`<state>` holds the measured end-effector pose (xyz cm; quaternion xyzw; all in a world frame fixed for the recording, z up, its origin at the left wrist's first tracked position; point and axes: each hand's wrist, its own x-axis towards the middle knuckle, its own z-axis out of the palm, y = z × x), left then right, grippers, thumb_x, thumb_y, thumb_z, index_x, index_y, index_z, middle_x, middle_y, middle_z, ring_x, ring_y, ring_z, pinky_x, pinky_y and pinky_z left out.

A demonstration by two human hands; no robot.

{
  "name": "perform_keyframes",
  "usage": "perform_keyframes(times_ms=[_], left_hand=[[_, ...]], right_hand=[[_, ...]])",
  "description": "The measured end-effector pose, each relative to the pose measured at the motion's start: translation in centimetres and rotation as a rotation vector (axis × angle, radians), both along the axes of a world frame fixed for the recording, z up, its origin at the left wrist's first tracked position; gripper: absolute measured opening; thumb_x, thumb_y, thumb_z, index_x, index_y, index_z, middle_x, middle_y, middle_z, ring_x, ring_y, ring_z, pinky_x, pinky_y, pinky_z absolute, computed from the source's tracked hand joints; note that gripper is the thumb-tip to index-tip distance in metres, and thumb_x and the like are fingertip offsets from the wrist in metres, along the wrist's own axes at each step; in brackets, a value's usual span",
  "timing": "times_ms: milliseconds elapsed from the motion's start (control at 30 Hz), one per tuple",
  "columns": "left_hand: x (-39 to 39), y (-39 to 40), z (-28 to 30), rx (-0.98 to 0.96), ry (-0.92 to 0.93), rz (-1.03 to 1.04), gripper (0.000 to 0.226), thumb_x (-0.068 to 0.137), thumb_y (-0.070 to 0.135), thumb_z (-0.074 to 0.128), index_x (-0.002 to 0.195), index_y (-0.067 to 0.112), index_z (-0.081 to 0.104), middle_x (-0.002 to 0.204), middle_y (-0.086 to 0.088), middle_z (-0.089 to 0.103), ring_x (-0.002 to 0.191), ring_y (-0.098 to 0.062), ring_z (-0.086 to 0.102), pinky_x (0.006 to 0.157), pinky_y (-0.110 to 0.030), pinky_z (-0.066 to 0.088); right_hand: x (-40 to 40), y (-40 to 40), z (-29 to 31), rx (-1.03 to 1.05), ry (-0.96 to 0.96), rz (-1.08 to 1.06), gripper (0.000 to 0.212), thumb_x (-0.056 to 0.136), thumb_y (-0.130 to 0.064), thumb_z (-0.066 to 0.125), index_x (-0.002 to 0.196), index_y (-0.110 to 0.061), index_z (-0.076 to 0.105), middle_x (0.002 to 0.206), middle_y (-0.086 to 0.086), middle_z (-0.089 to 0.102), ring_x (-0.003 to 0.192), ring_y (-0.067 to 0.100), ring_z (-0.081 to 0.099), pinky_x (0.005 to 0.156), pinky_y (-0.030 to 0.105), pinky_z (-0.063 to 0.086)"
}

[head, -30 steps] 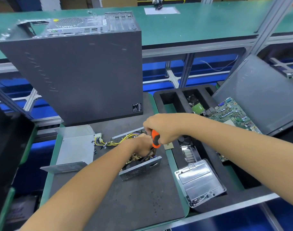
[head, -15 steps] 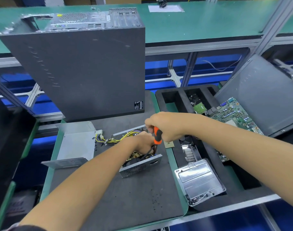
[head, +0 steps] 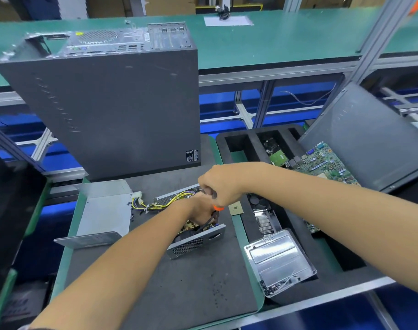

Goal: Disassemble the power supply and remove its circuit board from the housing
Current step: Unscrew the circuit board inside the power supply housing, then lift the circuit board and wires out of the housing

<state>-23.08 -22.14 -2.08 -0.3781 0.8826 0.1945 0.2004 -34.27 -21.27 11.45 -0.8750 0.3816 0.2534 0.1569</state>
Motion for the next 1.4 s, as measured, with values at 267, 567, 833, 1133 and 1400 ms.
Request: perform_keyframes(times_ms=[267, 567, 833, 1133, 1400], left_hand=[[-1.5, 0.1, -0.1, -0.115, -0.232, -0.083, 0.017, 0.084, -0.006, 0.038, 0.078, 0.010, 0.036, 0.075, -0.002, 0.030, 0.074, -0.018, 0.028, 0.058, -0.027, 0.021], [-2.7, 0.4, -0.5, -0.146, -0.250, -0.012, 0.028, 0.084, -0.008, 0.032, 0.067, 0.014, 0.032, 0.071, -0.001, 0.030, 0.083, -0.020, 0.031, 0.076, -0.036, 0.023], [-4.3, 0.4, -0.6, -0.104, -0.238, 0.149, 0.021, 0.083, -0.001, 0.039, 0.067, 0.011, 0.035, 0.103, -0.013, 0.062, 0.105, -0.032, 0.051, 0.095, -0.046, 0.026], [-3.7, -0.7, 1.7, 0.018, -0.115, 0.152, 0.022, 0.093, 0.022, 0.057, 0.099, 0.001, 0.058, 0.102, -0.010, 0.059, 0.096, -0.031, 0.055, 0.084, -0.043, 0.045], [-2.4, -0.7, 3.2, -0.083, 0.155, 0.322, 0.018, 0.083, 0.013, 0.063, 0.099, 0.006, 0.065, 0.098, -0.010, 0.062, 0.076, -0.025, 0.051, 0.058, -0.027, 0.037]], right_hand=[[-1.2, 0.1, -0.5, -0.102, -0.075, -0.155, 0.020, 0.091, -0.017, 0.051, 0.098, -0.001, 0.062, 0.087, 0.017, 0.069, 0.072, 0.028, 0.061, 0.061, 0.031, 0.047], [-2.2, 0.3, -1.0, -0.107, -0.137, -0.237, 0.019, 0.083, -0.010, 0.058, 0.100, -0.002, 0.062, 0.102, 0.017, 0.065, 0.071, 0.025, 0.053, 0.062, 0.032, 0.046], [-3.5, 0.1, -0.7, -0.119, -0.116, -0.255, 0.018, 0.081, -0.014, 0.061, 0.096, -0.004, 0.061, 0.096, 0.016, 0.066, 0.068, 0.024, 0.054, 0.054, 0.028, 0.041], [-4.6, 0.1, -1.5, -0.120, -0.087, -0.218, 0.020, 0.082, -0.019, 0.065, 0.097, -0.005, 0.065, 0.097, 0.014, 0.067, 0.076, 0.027, 0.062, 0.058, 0.029, 0.045], [-3.1, 0.1, -0.5, -0.110, -0.021, -0.194, 0.024, 0.083, -0.016, 0.063, 0.103, -0.004, 0.063, 0.102, 0.015, 0.065, 0.059, 0.021, 0.050, 0.044, 0.025, 0.032]])
